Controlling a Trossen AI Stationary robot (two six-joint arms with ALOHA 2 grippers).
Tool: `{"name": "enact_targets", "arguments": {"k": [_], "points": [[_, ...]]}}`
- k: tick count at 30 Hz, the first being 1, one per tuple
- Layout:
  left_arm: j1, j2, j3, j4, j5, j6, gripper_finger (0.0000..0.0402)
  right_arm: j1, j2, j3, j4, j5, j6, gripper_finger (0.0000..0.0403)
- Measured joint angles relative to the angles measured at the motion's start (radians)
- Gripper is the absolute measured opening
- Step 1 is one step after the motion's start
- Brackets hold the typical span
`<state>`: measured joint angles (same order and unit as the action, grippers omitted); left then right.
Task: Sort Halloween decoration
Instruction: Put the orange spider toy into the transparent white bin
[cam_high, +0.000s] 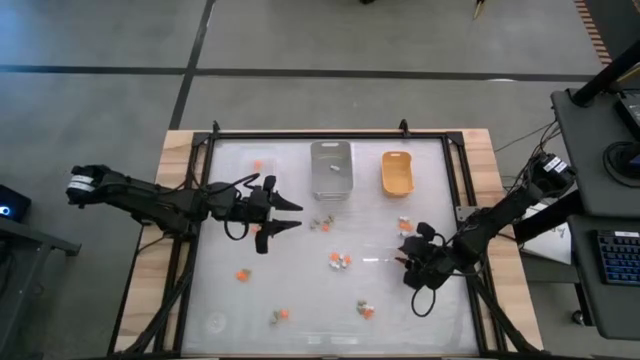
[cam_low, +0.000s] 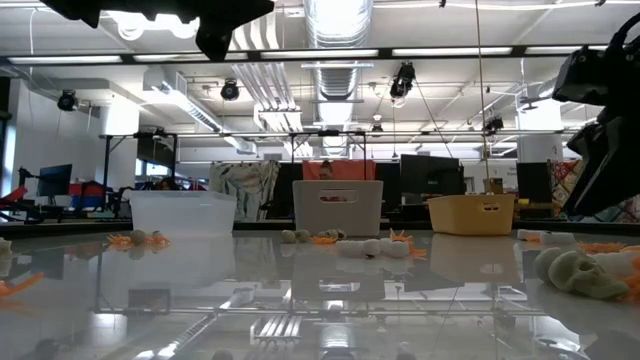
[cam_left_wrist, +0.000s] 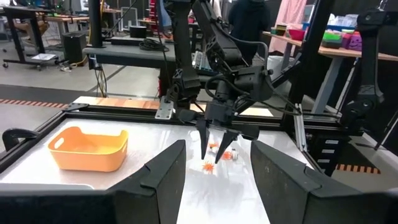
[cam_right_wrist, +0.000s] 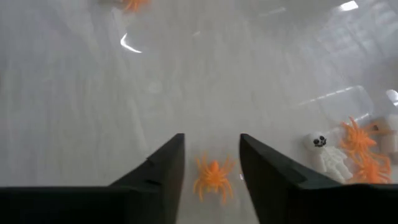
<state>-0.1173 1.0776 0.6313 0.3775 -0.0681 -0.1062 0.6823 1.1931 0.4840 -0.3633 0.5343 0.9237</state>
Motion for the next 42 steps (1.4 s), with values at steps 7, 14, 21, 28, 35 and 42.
{"name": "enact_targets", "arguments": {"k": [7,14,21,28,35,42], "points": [[0.000,0.000,-0.001,0.000,0.000,0.000,0.0165,0.000,0.002,-0.017,0.002,-0.015,-0.014,0.0224],[0.000,0.000,-0.004,0.000,0.000,0.000,0.0165,0.000,0.052,-0.031,0.010,-0.049,0.043,0.0221],[0.000,0.000,-0.004,0.000,0.000,0.000,0.0165,0.000,0.152,-0.028,0.083,-0.055,0.046,0.0201],[0.000,0.000,-0.005,0.000,0.000,0.000,0.0165,0.000,0.171,-0.028,0.092,-0.063,0.045,0.0149],[0.000,0.000,-0.005,0.000,0.000,0.000,0.0165,0.000,0.165,-0.028,0.096,-0.065,0.045,0.0082],[0.000,0.000,-0.005,0.000,0.000,0.000,0.0165,0.000,0.121,-0.031,0.091,-0.064,0.027,0.0042]]}}
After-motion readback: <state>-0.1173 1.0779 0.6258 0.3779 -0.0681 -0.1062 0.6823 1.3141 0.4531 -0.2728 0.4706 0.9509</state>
